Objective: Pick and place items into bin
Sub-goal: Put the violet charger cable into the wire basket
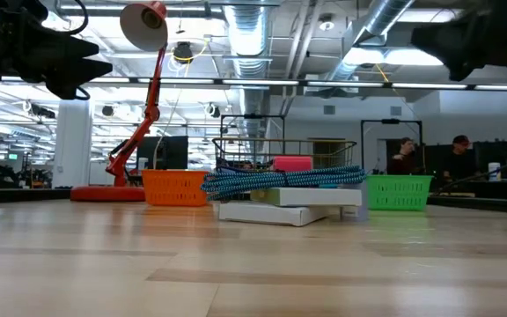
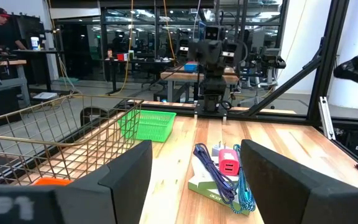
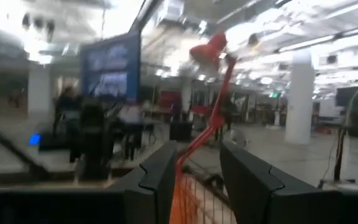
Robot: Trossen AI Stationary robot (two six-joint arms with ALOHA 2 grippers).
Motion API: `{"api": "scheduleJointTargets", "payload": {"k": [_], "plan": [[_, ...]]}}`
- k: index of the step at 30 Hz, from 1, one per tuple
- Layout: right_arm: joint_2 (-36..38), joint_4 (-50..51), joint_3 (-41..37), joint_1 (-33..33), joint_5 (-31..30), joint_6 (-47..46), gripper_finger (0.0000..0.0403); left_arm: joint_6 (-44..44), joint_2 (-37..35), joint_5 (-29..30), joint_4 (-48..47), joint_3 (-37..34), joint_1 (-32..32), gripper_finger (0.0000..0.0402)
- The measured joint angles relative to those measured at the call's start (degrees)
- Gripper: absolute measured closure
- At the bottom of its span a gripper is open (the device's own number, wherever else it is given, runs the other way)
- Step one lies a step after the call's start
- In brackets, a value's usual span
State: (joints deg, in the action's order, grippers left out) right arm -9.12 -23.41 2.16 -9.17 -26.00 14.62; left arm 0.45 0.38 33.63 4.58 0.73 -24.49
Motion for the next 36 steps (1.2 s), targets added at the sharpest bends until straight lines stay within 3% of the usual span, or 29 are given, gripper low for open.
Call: {"api": "scheduleJointTargets", "payload": {"k": [6,13,19,36], "plan": [[-9.3,10.7,5.7,5.7,12.6,-7.5,0.0284,0.0,0.0,0.0,0.0,0.0,0.0,0.0168],[-18.7,18.1,10.0,8.4,22.9,-6.9,0.0284,0.0,0.0,0.0,0.0,0.0,0.0,0.0168],[-27.9,23.9,14.7,8.6,23.7,-3.0,0.0284,0.0,0.0,0.0,0.0,0.0,0.0,0.0168],[-55.4,30.7,27.8,8.6,27.7,-3.6,0.0284,0.0,0.0,0.0,0.0,0.0,0.0,0.0168]]}}
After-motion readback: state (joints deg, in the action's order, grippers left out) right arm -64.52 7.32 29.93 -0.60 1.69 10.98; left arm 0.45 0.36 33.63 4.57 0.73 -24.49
